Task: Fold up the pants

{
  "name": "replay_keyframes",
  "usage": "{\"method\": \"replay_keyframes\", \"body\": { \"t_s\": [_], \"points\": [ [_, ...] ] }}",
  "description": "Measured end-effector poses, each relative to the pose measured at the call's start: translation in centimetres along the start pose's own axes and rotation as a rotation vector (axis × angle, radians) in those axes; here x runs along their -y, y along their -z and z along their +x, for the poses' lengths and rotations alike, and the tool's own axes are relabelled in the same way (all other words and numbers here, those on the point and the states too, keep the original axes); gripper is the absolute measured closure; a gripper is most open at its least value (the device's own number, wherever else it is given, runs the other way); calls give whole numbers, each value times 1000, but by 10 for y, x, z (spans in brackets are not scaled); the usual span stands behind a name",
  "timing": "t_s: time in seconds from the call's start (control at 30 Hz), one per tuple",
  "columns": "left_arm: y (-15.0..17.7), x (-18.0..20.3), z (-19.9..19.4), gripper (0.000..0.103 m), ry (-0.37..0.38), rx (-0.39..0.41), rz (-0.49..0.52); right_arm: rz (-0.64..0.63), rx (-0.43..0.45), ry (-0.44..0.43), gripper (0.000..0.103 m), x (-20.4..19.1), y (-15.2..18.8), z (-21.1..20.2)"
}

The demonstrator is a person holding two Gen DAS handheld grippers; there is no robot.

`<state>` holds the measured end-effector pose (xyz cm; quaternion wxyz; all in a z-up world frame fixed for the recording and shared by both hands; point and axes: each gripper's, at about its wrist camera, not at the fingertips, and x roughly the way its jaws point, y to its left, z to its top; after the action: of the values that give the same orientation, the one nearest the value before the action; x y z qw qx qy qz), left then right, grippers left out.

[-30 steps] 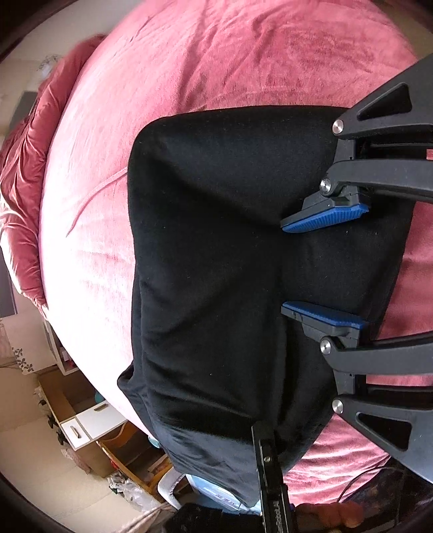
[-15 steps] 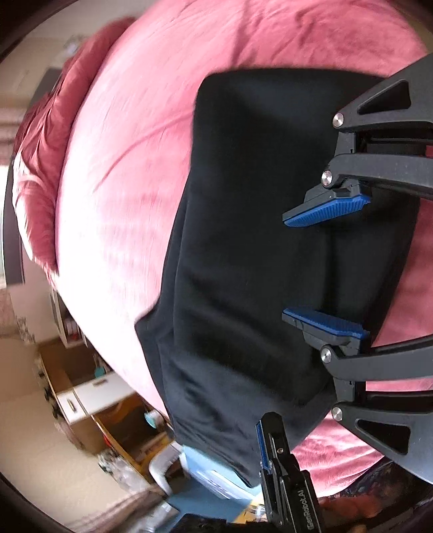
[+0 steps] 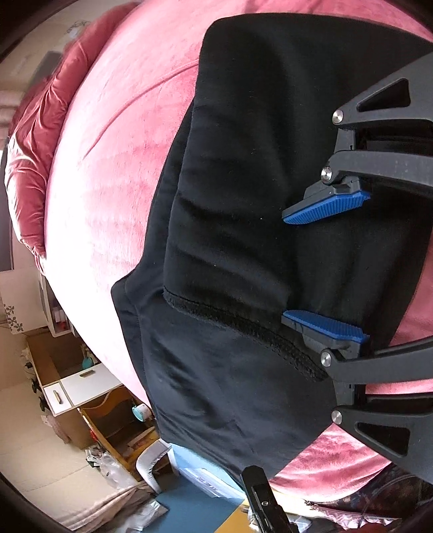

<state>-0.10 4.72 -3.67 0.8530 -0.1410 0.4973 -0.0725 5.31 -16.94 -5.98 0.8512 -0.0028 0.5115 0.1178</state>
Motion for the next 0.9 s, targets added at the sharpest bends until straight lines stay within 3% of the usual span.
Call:
{"method": "replay_keyframes", "body": {
  "t_s": [0.2, 0.43, 0.53, 0.6, 0.8, 0.9],
  "points": [
    [3, -32, -2, 73, 40, -62, -143, 8, 23, 0, 46, 0, 7, -1],
    [20, -114, -22, 73, 102, -107, -483, 27, 45, -24, 46, 10, 17, -11],
    [26, -142, -24, 73, 82, -96, -572, 32, 55, -28, 45, 13, 21, -14],
    [27, -158, -22, 73, 108, -81, -642, 33, 58, -30, 45, 12, 22, -14],
    [25, -184, -10, 73, 116, -52, -760, 31, 55, -31, 45, 15, 21, -15],
    [22, -187, -1, 73, 87, -60, -748, 33, 53, -30, 45, 14, 19, -15]
  ]
}}
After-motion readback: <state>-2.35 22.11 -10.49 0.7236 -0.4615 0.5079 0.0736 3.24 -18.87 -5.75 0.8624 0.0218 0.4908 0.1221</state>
